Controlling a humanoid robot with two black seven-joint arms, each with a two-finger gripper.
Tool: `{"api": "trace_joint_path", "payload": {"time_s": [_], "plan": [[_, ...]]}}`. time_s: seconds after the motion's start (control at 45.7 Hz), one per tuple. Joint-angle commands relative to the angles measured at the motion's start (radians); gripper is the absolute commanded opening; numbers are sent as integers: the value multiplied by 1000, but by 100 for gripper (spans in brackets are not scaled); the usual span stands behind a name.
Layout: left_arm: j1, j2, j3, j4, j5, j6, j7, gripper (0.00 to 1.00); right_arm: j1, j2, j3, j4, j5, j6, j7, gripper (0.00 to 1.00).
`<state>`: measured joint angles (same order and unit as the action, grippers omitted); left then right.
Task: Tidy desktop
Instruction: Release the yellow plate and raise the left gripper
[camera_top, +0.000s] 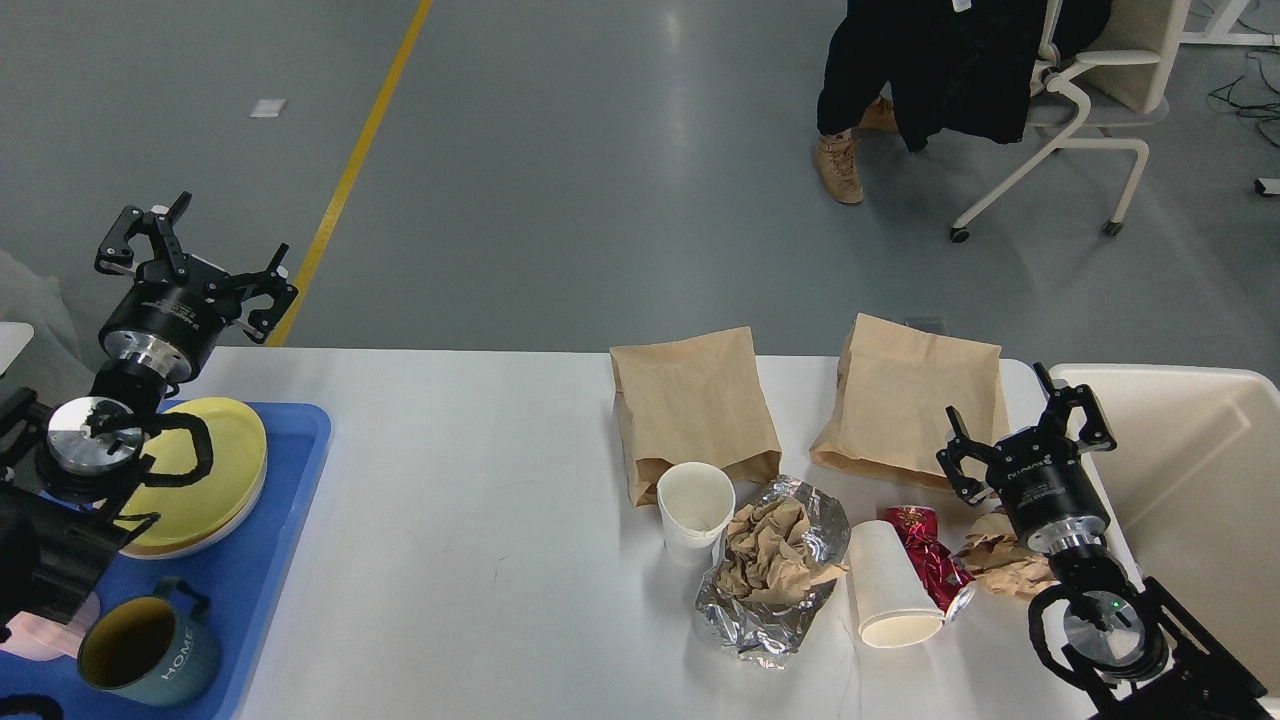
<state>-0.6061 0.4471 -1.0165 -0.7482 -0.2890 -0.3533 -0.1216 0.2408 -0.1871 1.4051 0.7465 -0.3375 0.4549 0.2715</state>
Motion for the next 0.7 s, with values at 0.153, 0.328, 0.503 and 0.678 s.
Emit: {"api": "trace_joint_path", "payload": {"time_s": [0.153, 0.328, 0.503, 0.678], "plan": [[334, -257, -401, -287, 361, 53, -118, 96, -1, 0, 0, 1, 0, -1, 0, 100], [368, -323, -485, -278, 416, 14, -128, 96, 0, 0, 0, 1, 0, 1, 0, 100], [379, -346, -498, -275, 407, 7, -125, 96, 0, 0, 0, 1, 0, 1, 0, 100], [382, -343, -502, -253, 401, -9, -124, 96, 0, 0, 0, 1, 0, -1, 0, 100]]}}
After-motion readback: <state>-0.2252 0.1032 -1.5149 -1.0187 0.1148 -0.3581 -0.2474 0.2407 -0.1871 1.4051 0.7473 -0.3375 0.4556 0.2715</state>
